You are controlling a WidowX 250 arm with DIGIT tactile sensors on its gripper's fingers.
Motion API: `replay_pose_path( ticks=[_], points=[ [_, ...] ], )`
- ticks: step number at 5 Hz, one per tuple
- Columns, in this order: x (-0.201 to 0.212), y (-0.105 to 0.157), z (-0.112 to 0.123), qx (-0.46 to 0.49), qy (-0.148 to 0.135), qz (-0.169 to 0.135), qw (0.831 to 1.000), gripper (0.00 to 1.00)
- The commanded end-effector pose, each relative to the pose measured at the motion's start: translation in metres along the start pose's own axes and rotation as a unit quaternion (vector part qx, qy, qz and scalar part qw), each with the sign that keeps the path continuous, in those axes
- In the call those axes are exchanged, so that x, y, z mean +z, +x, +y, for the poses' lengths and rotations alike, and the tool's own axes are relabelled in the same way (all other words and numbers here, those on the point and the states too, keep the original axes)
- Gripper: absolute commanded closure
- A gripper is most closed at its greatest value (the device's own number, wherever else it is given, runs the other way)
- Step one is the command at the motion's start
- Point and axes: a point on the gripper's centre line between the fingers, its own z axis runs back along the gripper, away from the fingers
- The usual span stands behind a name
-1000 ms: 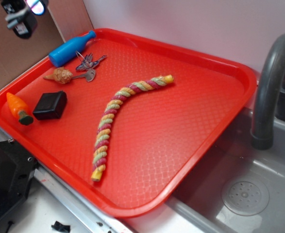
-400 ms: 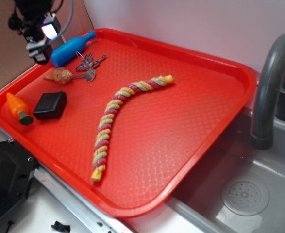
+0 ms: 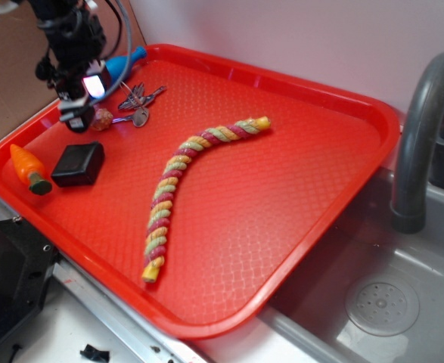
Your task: Grab the shell.
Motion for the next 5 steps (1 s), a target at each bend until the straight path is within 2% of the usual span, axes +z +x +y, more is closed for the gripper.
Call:
replay_pose_path(
  ticks=[1,2,3,4,5],
  points=[
    [-0.005,0.009,-0.005,-0.023,0.022,0.030,0.999,0.00],
    [-0.006,0.010,-0.005,-0.023,0.029,0.038,0.999,1.00],
    [-0.007,0.011,-0.006,-0.022,0.026,0.038,0.999,1.00],
    [0.003,0.012,-0.007,0.013,0.036,0.034,0.999,1.00],
    [0.052,0.022,-0.015,0.143,0.073,0.041,0.986,1.00]
  ],
)
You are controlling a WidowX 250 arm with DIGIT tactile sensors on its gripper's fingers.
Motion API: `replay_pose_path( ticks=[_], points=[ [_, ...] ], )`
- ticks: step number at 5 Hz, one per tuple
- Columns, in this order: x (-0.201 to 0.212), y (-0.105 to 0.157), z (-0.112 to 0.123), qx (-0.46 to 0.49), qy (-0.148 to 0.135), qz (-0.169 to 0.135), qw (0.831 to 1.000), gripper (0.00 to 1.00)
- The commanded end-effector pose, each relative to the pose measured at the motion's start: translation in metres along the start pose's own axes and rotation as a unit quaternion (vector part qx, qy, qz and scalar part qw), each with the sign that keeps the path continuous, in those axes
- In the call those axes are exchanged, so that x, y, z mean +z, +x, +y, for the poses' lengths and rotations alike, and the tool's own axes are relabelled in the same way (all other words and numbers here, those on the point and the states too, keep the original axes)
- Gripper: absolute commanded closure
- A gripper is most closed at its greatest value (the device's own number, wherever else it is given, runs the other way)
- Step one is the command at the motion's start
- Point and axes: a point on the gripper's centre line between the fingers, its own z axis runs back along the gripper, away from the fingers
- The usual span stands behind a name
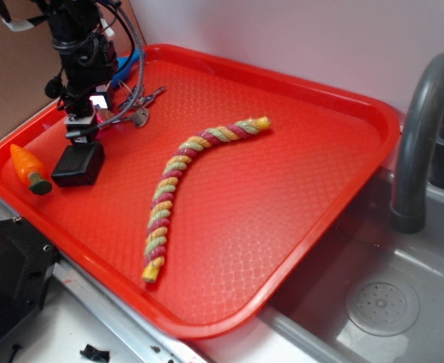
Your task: Grab the shell.
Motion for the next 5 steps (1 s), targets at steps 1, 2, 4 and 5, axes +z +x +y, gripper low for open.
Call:
replay_pose_path(
  ticks=[1,2,4,5],
  points=[
    [0.112,0.016,-0.016,0.249,0.036,-0.049,0.967,1.00],
    [0.162,0.014,-0.043,0.367,0.037,-0.092,0.925,1.00],
    [0.220,0.029,-0.074,0.507,-0.009,-0.126,0.853,1.00],
    [0.211,0.027,-0.072,0.497,-0.029,-0.116,0.859,1.00]
  ],
)
